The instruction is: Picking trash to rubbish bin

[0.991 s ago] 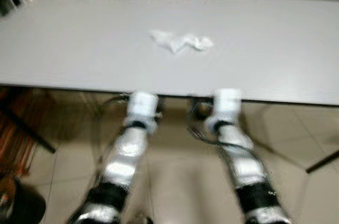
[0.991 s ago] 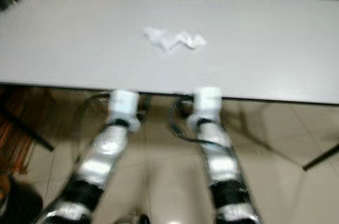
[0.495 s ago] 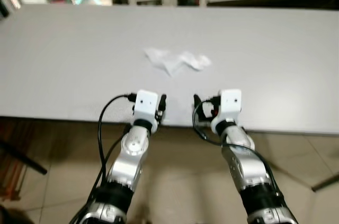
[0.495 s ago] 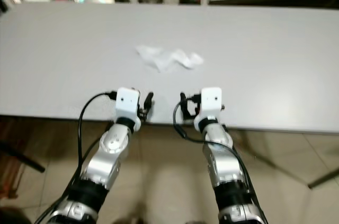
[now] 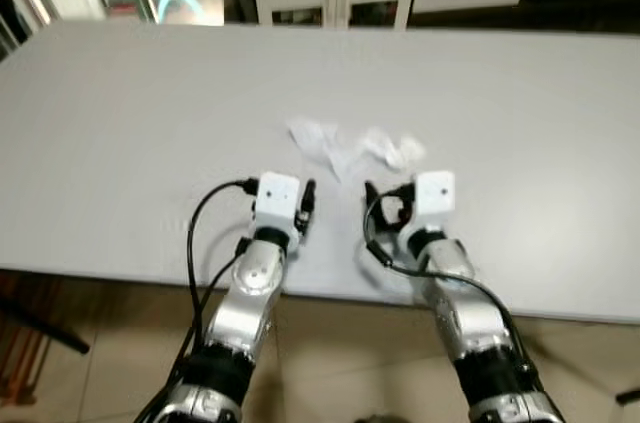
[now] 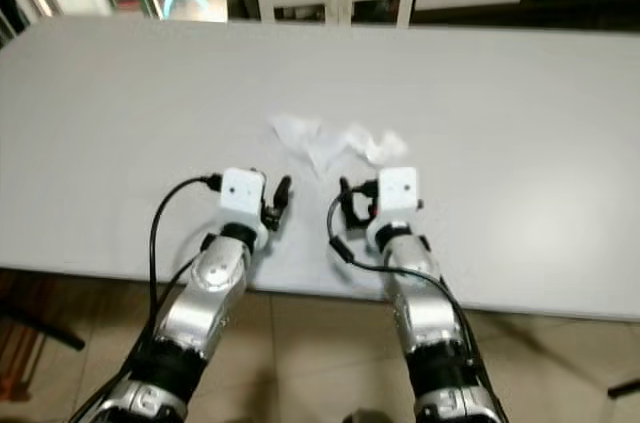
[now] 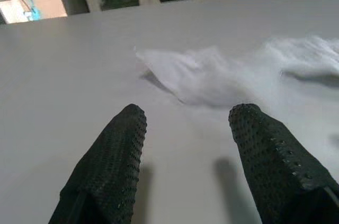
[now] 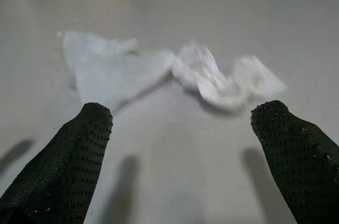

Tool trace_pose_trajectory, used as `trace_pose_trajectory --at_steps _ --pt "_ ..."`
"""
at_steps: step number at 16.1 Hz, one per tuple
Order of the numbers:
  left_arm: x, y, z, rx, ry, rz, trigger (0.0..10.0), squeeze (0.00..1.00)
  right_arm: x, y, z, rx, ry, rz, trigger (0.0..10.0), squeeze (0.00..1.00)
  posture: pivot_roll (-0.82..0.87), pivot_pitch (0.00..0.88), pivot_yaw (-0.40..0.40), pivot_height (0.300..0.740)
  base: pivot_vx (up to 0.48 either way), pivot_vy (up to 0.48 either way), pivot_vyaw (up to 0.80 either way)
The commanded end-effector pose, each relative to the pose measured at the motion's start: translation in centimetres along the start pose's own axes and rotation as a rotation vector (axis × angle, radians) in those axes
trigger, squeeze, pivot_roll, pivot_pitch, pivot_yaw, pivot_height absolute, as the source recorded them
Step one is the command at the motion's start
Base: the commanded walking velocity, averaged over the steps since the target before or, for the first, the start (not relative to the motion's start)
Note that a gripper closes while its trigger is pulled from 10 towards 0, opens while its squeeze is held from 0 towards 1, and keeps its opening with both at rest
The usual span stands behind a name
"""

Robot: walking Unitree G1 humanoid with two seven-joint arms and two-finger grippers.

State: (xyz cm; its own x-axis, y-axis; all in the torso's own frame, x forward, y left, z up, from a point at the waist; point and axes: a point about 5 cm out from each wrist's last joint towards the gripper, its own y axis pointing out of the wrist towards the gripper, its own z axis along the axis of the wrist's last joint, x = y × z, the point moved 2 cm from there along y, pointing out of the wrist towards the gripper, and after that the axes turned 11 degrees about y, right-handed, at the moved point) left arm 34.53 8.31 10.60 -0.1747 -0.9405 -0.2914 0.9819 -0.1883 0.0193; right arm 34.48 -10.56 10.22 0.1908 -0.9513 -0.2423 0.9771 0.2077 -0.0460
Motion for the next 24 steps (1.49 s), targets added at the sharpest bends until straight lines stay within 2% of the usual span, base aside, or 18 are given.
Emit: trace_pose_trajectory --at_steps 1,14,16,18,22,24 --pt "-0.9 -0.2 -0.2 0.003 -0.005 0.02 10.0 0.0 -1.1 0.1 -0.2 -0.009 0.016 0.031 10.0 0.0 -0.04 0.116 0.02 0.74 0.0 0.0 0.0" --pt "-0.9 -0.8 0.1 0.032 0.002 -0.061 10.0 0.0 -0.4 0.0 -0.1 -0.013 -0.011 0.005 10.0 0.0 -0.04 0.123 0.02 0.74 0.0 0.0 0.0" --pt "-0.9 -0.8 0.3 0.04 -0.001 -0.076 10.0 0.0 0.4 -0.2 0.1 -0.01 -0.024 -0.031 10.0 0.0 -0.04 0.123 0.02 0.74 0.0 0.0 0.0" --pt "-0.9 -0.5 0.3 0.038 0.006 -0.091 10.0 0.0 1.9 -0.7 0.6 0.001 -0.044 -0.075 10.0 0.0 -0.06 0.123 0.019 0.74 0.0 0.0 0.0" --pt "-1.0 0.4 0.3 0.04 0.001 -0.127 10.0 0.0 2.4 -1.1 0.9 0.0 -0.06 -0.074 10.0 0.0 -0.07 0.124 0.021 0.74 0.0 0.0 0.0" --pt "-0.8 0.6 0.5 0.054 -0.008 -0.179 10.0 0.0 2.7 -1.3 1.0 0.003 -0.061 -0.084 10.0 0.0 -0.07 0.125 0.02 0.74 0.0 0.0 0.0"
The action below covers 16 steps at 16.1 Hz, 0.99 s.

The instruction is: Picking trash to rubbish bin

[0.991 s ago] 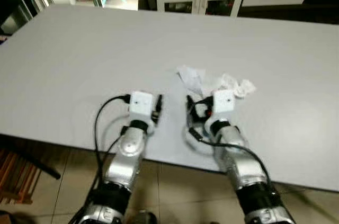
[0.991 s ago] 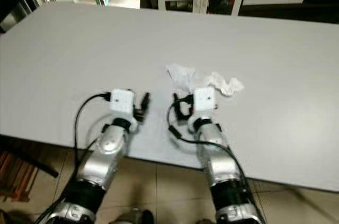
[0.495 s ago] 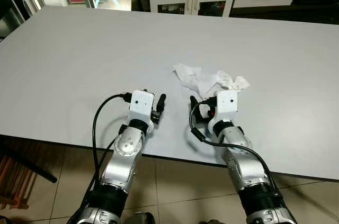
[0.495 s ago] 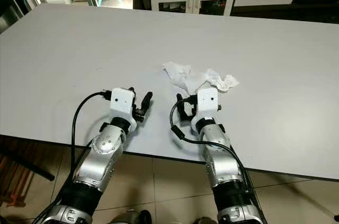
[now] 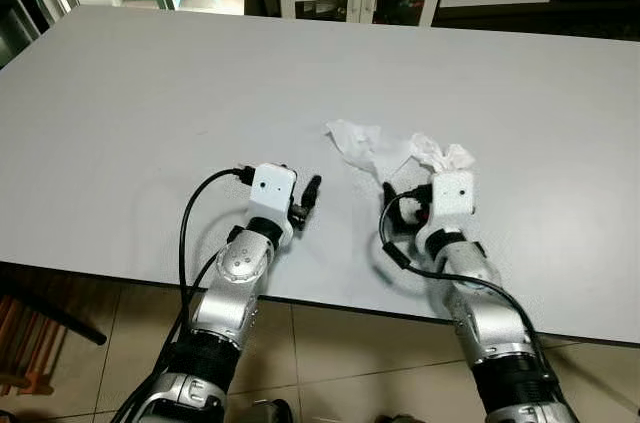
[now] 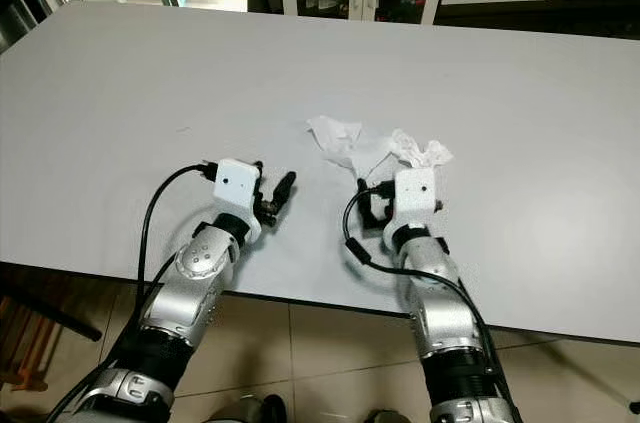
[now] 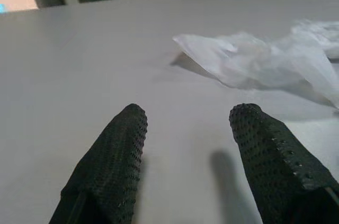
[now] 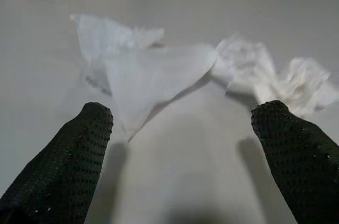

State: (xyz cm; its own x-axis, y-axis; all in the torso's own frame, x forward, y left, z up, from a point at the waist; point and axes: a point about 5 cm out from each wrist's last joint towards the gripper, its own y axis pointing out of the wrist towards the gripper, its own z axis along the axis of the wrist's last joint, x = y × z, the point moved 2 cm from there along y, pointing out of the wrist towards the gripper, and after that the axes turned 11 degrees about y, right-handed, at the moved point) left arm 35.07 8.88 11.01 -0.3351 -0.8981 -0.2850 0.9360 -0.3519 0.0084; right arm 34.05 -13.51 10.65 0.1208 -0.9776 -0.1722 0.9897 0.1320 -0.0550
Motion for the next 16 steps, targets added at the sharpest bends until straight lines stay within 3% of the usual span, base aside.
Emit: trace_pose_trajectory --at_steps 1,3,6,9,13,14,16 --pt "0.1 0.5 1.0 0.043 -0.019 -0.045 10.0 0.0 0.2 -0.2 0.0 -0.006 0.007 -0.011 10.0 0.0 -0.07 0.125 0.02 0.74 0.0 0.0 0.0" --pt "0.9 1.0 2.6 0.099 -0.054 -0.133 10.0 0.0 0.2 -0.3 0.0 -0.007 0.008 -0.013 10.0 0.0 -0.07 0.125 0.02 0.74 0.0 0.0 0.0" --pt "1.6 1.8 4.1 0.148 0.001 -0.214 10.0 0.0 0.0 -0.2 0.1 -0.005 0.014 -0.009 10.0 0.0 -0.08 0.122 0.021 0.74 0.0 0.0 0.0" --pt "1.8 2.7 3.5 0.1 0.09 -0.22 10.0 0.0 0.0 -0.3 0.2 -0.005 0.018 -0.009 10.0 0.0 -0.08 0.119 0.021 0.74 0.0 0.0 0.0" --pt "2.9 4.1 2.1 -0.004 0.122 -0.207 10.0 0.0 0.1 -0.4 0.2 -0.004 0.02 -0.013 10.0 0.0 -0.1 0.112 0.024 0.74 0.0 0.0 0.0" --pt "3.1 4.3 2.3 0.0 0.11 -0.213 10.0 1.0 0.0 -0.4 0.2 -0.003 0.02 -0.013 10.0 0.0 -0.11 0.112 0.024 0.74 0.0 0.0 0.0" --pt "3.1 4.8 3.1 0.02 0.089 -0.175 10.0 1.0 0.1 -0.5 0.3 0.001 0.022 -0.016 10.0 0.0 -0.11 0.109 0.026 0.74 0.0 0.0 0.0"
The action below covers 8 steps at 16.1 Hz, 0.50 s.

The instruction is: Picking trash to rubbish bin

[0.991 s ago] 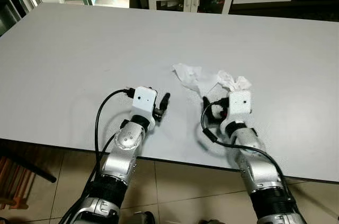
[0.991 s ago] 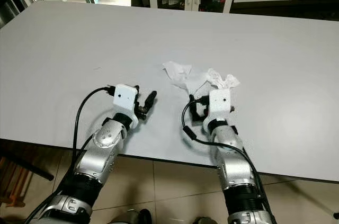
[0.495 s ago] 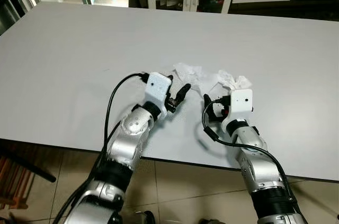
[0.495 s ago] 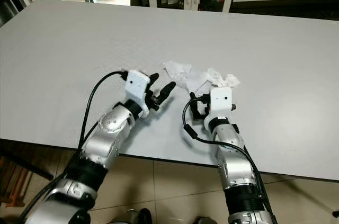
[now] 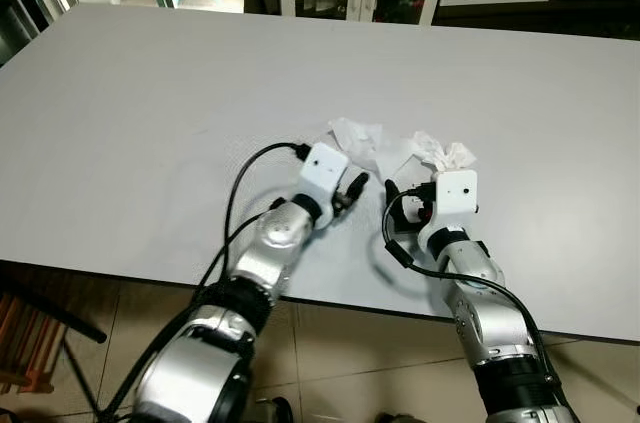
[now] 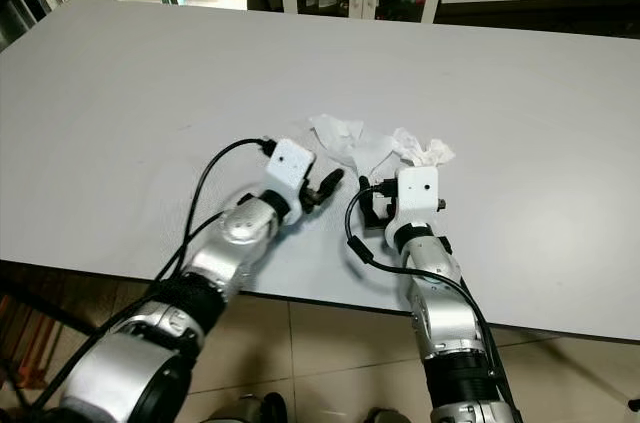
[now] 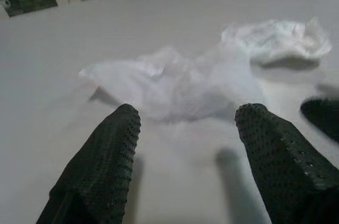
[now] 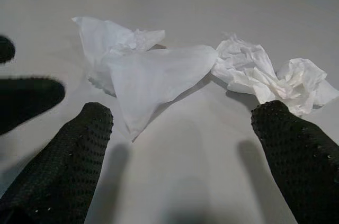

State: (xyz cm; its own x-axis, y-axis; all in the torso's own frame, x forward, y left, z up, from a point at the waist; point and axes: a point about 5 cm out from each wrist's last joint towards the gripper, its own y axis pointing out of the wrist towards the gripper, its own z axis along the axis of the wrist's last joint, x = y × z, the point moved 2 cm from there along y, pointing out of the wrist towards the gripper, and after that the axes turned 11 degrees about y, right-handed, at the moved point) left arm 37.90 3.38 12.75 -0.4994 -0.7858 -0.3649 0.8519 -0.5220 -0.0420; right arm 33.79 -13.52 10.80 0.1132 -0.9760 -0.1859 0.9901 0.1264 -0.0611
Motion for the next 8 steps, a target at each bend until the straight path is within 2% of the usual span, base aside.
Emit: trace_pose_trajectory --at_steps 1,3,5,7,8 --pt "-0.6 0.4 0.8 0.024 -0.007 0.028 10.0 1.0 0.1 -0.2 0.2 0.005 0.008 -0.012 10.0 0.0 -0.11 0.107 0.028 0.74 0.0 0.0 0.0" --pt "-0.8 0.9 1.5 0.033 0.0 0.043 10.0 1.0 0.1 -0.3 0.1 0.003 0.01 -0.012 10.0 0.0 -0.11 0.106 0.03 0.74 0.0 0.0 0.0" --pt "-2.0 1.4 2.1 0.016 0.047 0.121 10.0 0.0 0.0 -0.4 0.1 0.005 0.013 -0.012 10.0 0.0 -0.13 0.105 0.032 0.74 0.0 0.0 0.0" --pt "-2.5 1.7 2.6 0.005 0.063 0.138 10.0 0.0 0.1 -0.5 0.1 0.005 0.015 -0.015 10.0 0.0 -0.13 0.105 0.031 0.74 0.0 0.0 0.0" --pt "-2.7 1.8 2.6 -0.006 0.044 0.141 10.0 0.0 0.1 -0.5 0.1 0.005 0.015 -0.015 10.0 0.0 -0.13 0.107 0.031 0.74 0.0 0.0 0.0"
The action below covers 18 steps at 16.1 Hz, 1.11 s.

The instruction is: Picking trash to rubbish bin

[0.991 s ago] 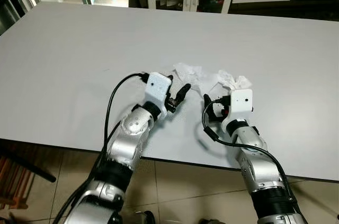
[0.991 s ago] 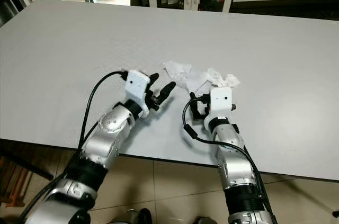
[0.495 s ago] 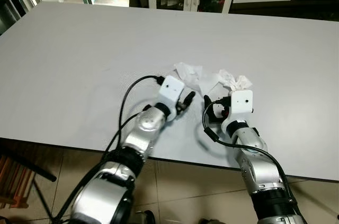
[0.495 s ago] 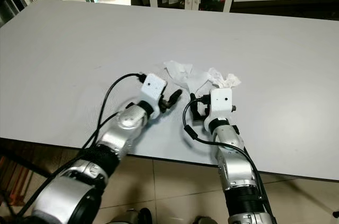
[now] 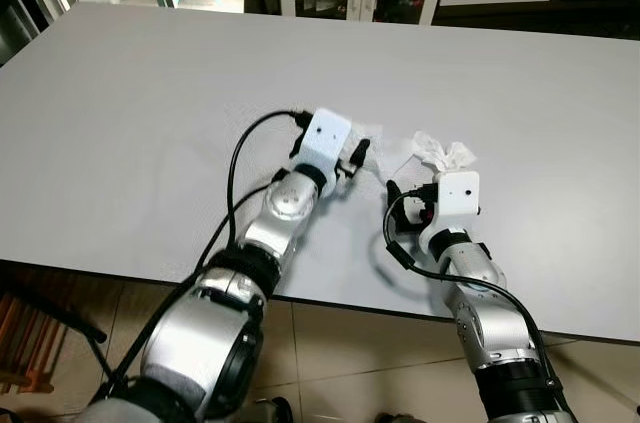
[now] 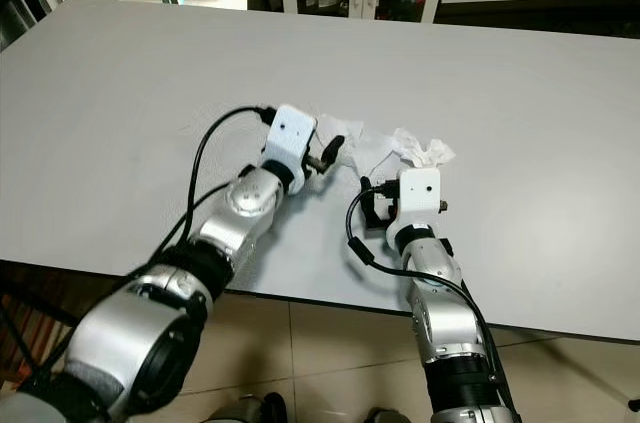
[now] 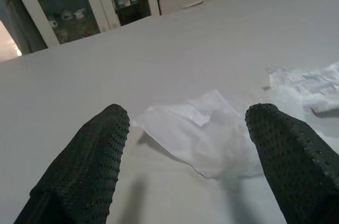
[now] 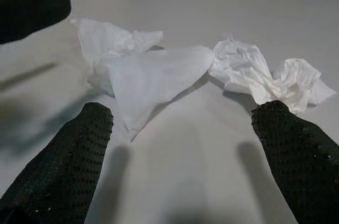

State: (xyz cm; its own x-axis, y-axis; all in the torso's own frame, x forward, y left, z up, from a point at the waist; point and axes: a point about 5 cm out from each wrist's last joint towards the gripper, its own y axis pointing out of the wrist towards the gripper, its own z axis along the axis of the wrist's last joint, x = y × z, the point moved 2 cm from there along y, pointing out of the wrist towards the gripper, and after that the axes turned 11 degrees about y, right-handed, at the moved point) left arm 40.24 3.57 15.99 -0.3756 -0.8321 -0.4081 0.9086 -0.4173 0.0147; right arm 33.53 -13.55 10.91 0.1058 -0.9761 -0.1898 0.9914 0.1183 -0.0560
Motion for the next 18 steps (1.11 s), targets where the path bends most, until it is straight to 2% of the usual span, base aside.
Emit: trace_pose_trajectory --at_steps 1,4,7,9,10,11,13,14,15,16,18 --pt "-0.2 0.1 -0.2 -0.029 -0.013 0.008 10.0 0.0 0.1 -0.2 0.0 -0.001 0.01 -0.008 10.0 0.0 -0.13 0.109 0.031 0.74 0.0 0.0 0.0" --pt "0.7 -0.5 -2.5 -0.14 -0.044 -0.029 10.0 0.0 0.0 -0.3 0.0 -0.001 0.013 -0.011 10.0 0.0 -0.14 0.114 0.033 0.74 0.0 0.0 0.0" --pt "2.0 -1.1 -3.9 -0.186 -0.114 -0.081 10.0 0.0 -0.1 -0.4 0.0 -0.001 0.019 -0.01 10.0 0.0 -0.14 0.119 0.033 0.74 0.0 0.0 0.0" --pt "3.8 -1.9 -5.3 -0.24 -0.152 -0.141 10.0 0.0 -0.2 -0.7 -0.2 -0.004 0.023 -0.013 10.0 0.0 -0.16 0.131 0.031 0.74 0.0 0.0 0.0" --pt "4.3 -2.0 -5.5 -0.25 -0.151 -0.158 4.2 0.0 -0.2 -0.8 -0.2 -0.005 0.023 -0.014 10.0 0.0 -0.16 0.135 0.031 0.74 0.0 0.0 0.0" --pt "4.7 -2.2 -5.7 -0.256 -0.151 -0.174 0.0 0.0 -0.2 -0.9 -0.2 -0.005 0.024 -0.016 10.0 0.0 -0.16 0.138 0.03 0.74 0.0 0.0 0.0" --pt "5.5 -2.4 -5.9 -0.253 -0.14 -0.196 0.0 0.0 0.0 -1.0 -0.3 -0.009 0.025 -0.021 10.0 0.0 -0.16 0.144 0.029 0.74 0.0 0.0 0.0" --pt "5.4 -2.3 -5.7 -0.237 -0.132 -0.195 3.1 0.0 0.0 -1.1 -0.3 -0.01 0.025 -0.021 10.0 0.0 -0.16 0.146 0.029 0.74 0.0 0.0 0.0" --pt "4.9 -2.0 -5.0 -0.211 -0.143 -0.175 10.0 0.0 0.0 -1.1 -0.3 -0.01 0.025 -0.022 10.0 0.0 -0.16 0.147 0.028 0.74 0.0 0.0 0.0" --pt "2.8 -0.5 -2.0 -0.098 -0.164 -0.109 10.0 0.0 0.0 -1.1 -0.3 -0.014 0.026 -0.022 10.0 0.0 -0.15 0.148 0.028 0.74 0.0 0.0 0.0" --pt "0.1 0.9 1.5 0.012 -0.181 -0.033 10.0 0.0 0.0 -1.1 -0.4 -0.018 0.027 -0.021 10.0 0.0 -0.14 0.144 0.028 0.74 0.0 0.0 0.0"
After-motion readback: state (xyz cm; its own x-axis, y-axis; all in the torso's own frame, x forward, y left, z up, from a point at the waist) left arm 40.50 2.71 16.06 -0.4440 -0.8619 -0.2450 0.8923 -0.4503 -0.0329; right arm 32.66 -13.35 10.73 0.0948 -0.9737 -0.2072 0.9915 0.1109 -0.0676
